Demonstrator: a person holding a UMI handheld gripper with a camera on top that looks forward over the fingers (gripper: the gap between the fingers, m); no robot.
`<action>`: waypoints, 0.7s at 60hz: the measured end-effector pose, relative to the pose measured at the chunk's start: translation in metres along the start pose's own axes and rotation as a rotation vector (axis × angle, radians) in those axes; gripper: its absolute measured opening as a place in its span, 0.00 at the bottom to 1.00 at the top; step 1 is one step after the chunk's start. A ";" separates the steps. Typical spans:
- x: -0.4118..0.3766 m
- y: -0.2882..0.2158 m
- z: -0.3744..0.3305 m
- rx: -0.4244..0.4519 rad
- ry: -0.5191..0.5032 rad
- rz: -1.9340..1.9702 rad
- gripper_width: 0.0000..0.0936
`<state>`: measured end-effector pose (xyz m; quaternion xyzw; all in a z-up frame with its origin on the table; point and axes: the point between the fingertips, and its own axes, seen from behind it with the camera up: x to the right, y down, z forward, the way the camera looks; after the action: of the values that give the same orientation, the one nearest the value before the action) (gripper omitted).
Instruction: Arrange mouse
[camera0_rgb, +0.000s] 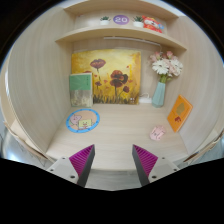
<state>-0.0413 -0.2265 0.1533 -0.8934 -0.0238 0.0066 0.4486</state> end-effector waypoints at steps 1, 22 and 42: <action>0.003 0.003 0.002 -0.003 -0.005 0.001 0.81; 0.090 0.087 0.050 -0.138 0.051 0.062 0.80; 0.194 0.093 0.125 -0.251 0.106 0.119 0.79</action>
<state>0.1518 -0.1722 0.0054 -0.9415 0.0521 -0.0170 0.3326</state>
